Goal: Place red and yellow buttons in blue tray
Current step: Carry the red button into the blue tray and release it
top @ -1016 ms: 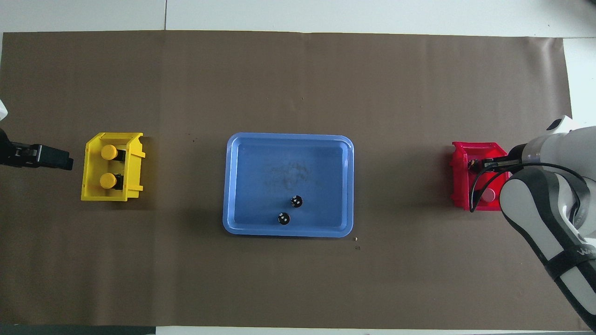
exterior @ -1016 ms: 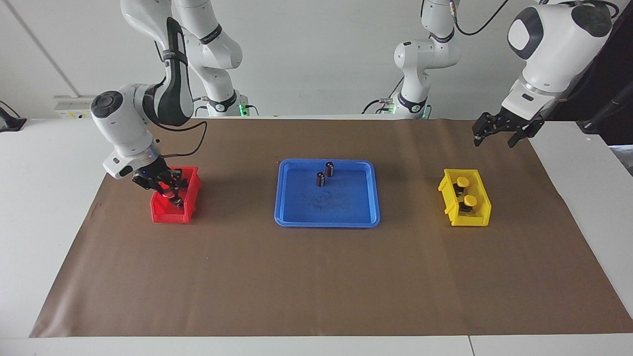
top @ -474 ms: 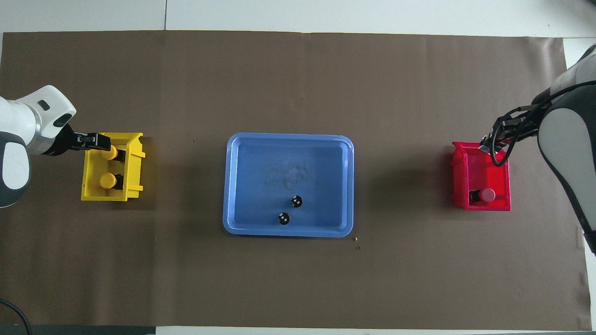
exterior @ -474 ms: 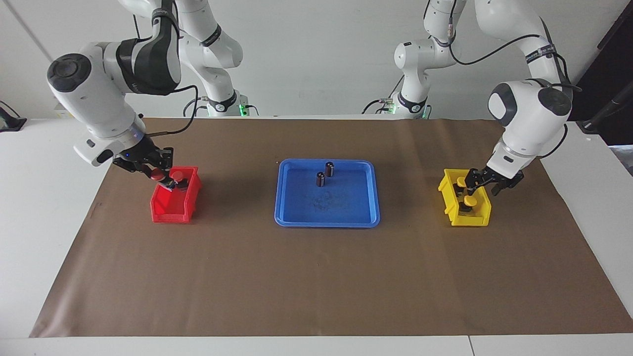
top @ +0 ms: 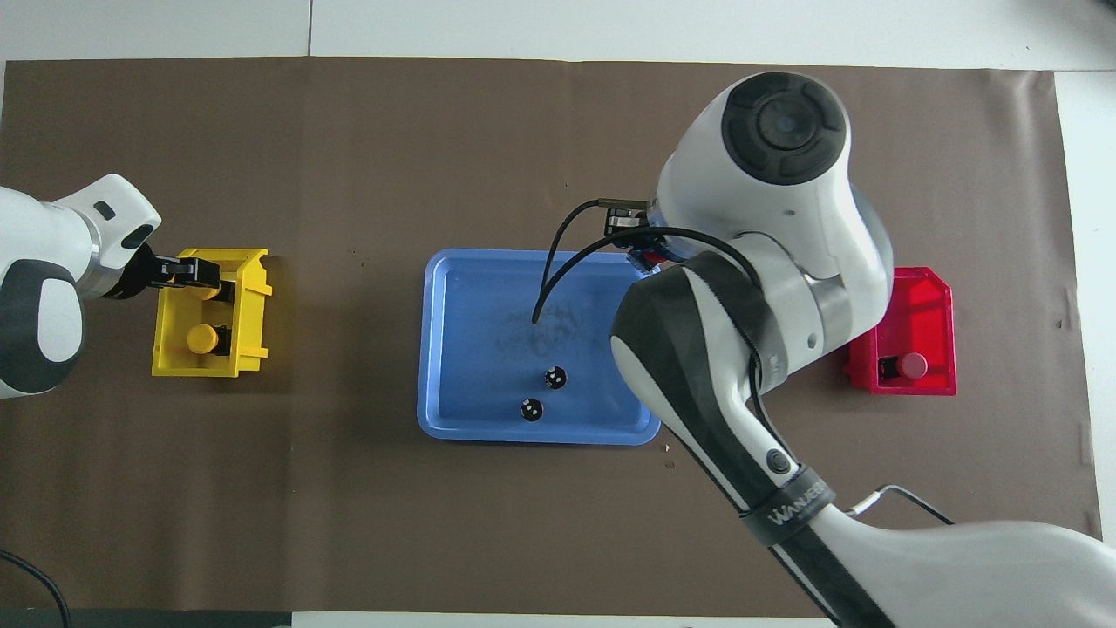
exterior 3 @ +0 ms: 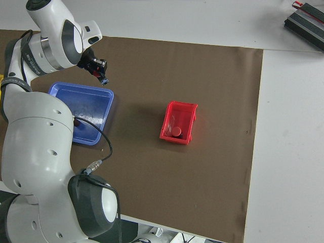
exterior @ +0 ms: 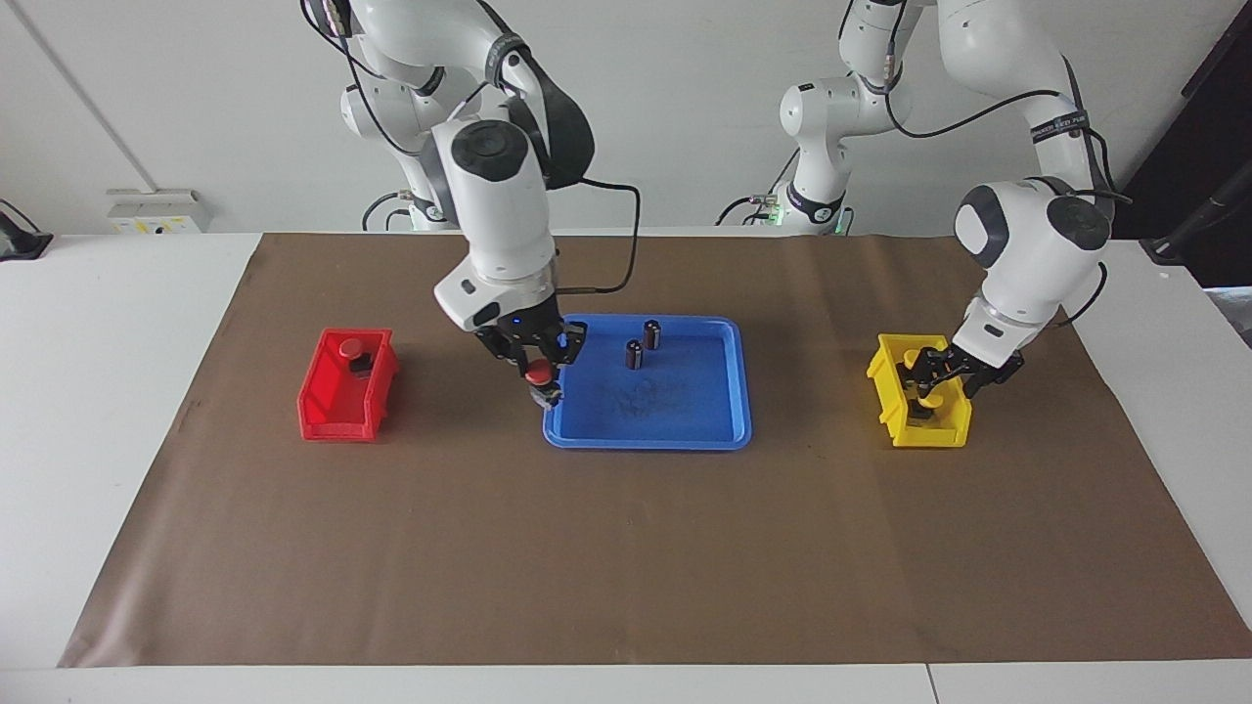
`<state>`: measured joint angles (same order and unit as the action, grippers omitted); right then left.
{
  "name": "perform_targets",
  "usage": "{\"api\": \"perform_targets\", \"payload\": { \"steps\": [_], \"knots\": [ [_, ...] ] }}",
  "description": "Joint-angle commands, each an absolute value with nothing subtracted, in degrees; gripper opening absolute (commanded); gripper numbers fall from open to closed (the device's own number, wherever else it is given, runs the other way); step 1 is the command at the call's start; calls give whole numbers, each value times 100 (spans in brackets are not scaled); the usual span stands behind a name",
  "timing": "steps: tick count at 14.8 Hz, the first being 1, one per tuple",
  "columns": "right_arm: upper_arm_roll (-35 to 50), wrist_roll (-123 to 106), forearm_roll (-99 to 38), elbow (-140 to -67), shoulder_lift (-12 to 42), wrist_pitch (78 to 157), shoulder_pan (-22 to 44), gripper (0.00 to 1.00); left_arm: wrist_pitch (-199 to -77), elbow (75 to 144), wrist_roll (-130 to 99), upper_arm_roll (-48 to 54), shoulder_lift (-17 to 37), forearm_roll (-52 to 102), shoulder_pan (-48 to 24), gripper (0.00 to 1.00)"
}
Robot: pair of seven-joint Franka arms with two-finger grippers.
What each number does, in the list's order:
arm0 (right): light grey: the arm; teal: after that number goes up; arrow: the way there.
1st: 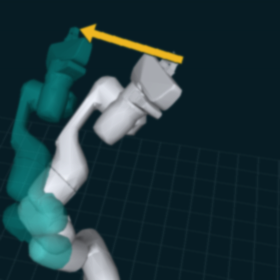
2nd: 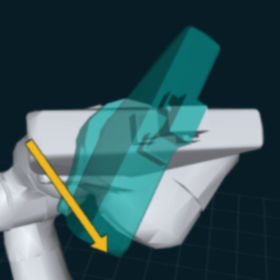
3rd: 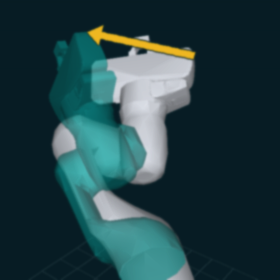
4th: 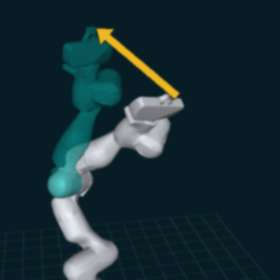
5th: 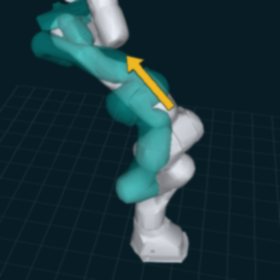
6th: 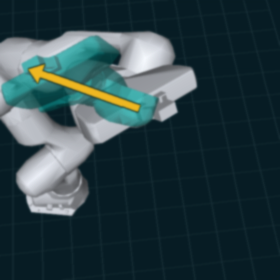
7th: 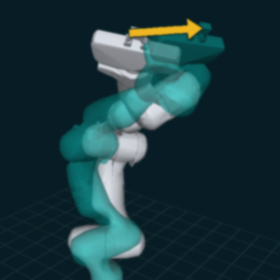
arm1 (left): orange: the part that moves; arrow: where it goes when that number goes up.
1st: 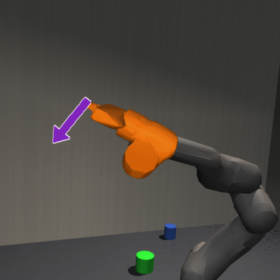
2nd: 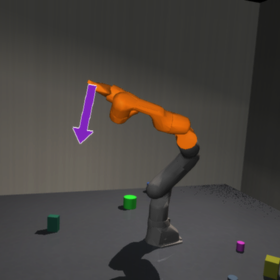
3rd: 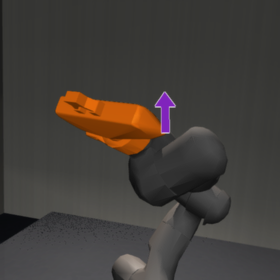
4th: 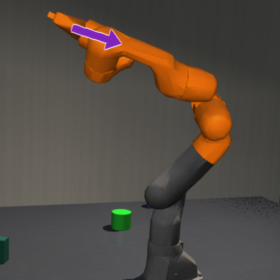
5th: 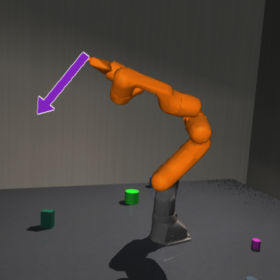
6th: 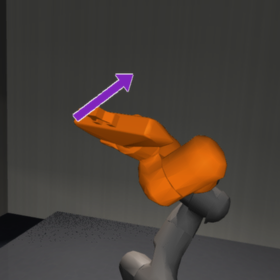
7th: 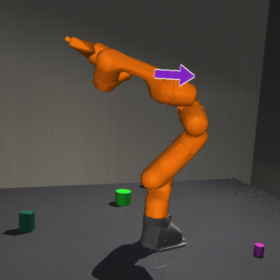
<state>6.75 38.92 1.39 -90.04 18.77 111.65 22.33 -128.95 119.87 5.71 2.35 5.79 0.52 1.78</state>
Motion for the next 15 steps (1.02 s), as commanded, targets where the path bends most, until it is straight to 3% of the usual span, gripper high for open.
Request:
{"api": "perform_targets", "payload": {
  "steps": [1,4,5,6,7,8,9,11,12,15],
  "knots": [
    [642,4585,368,-8833,2459,11469,2696,14,-13157,12111,466,237,632,105,53,76],
    [650,4956,554,-8912,2680,11654,2952,17,-13157,12120,475,237,642,105,53,75],
    [650,4983,554,-8947,2707,11663,3014,17,-13149,12138,466,237,642,105,53,61],
    [650,5009,554,-9043,2707,11689,3023,17,-13148,12181,483,237,650,105,44,17],
    [650,5018,554,-9105,2707,11759,3023,19,-13157,12216,527,237,659,105,70,2],
    [650,5062,554,-9219,2698,11882,3023,27,-13122,12165,519,237,694,105,79,1],
    [650,5089,554,-9298,2681,11979,3015,55,-13035,12042,510,237,720,105,97,1],
    [650,5089,554,-9212,2689,11936,2971,94,-12344,11464,510,229,835,97,97,1],
    [642,5063,580,-9080,2655,11770,2945,100,-11774,11026,501,229,852,97,97,1],
    [606,4329,764,-8525,2376,10839,2438,100,-10470,9855,-302,272,1089,132,-278,1]
  ]
}}
